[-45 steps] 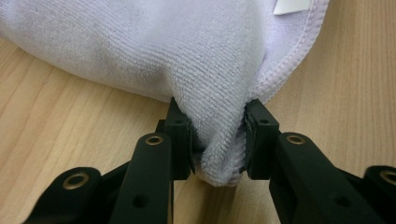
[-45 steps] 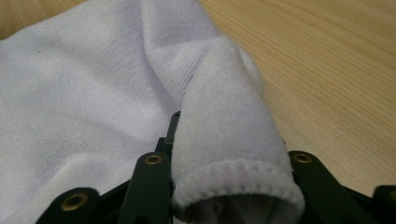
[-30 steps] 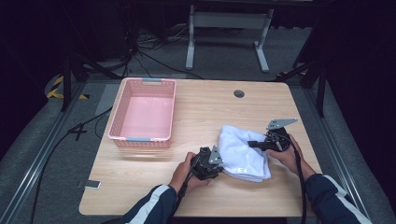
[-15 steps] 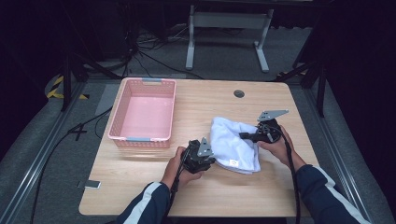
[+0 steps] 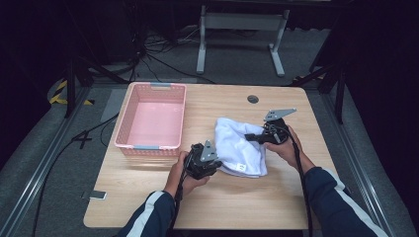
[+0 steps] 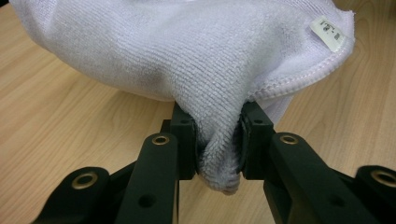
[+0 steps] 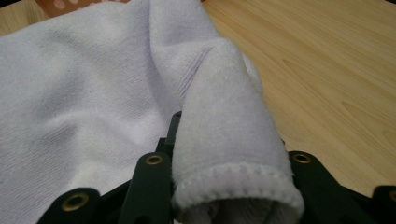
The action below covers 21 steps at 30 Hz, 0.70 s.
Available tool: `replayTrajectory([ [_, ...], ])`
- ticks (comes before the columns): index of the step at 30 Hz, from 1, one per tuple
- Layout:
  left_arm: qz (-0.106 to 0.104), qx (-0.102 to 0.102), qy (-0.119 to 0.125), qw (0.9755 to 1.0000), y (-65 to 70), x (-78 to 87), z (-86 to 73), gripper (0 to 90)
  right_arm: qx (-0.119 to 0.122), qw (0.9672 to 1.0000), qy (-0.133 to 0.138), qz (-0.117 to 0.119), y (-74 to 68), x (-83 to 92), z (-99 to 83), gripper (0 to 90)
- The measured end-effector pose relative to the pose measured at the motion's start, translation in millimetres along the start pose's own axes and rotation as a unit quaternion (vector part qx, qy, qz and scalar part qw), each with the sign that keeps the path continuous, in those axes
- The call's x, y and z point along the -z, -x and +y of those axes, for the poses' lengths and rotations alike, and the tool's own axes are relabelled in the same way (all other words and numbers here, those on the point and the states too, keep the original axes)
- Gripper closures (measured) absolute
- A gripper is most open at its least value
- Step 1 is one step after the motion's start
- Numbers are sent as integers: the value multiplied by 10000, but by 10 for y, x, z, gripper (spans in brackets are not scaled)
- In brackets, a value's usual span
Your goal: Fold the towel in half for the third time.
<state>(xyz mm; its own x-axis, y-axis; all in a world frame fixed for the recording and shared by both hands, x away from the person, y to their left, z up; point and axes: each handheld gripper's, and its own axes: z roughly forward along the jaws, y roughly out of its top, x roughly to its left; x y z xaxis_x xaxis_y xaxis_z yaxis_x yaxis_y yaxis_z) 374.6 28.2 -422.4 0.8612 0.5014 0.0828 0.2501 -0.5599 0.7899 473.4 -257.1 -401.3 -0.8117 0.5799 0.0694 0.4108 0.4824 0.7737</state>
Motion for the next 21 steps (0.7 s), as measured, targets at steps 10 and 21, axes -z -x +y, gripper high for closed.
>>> replayTrajectory([
  [10,332,134,219,9991,-142,219,-3,726,84,9999,71,11,-51,-93,243,656],
  [21,737,412,580,9947,-318,550,-47,726,305,9993,213,15,-207,-207,707,656],
])
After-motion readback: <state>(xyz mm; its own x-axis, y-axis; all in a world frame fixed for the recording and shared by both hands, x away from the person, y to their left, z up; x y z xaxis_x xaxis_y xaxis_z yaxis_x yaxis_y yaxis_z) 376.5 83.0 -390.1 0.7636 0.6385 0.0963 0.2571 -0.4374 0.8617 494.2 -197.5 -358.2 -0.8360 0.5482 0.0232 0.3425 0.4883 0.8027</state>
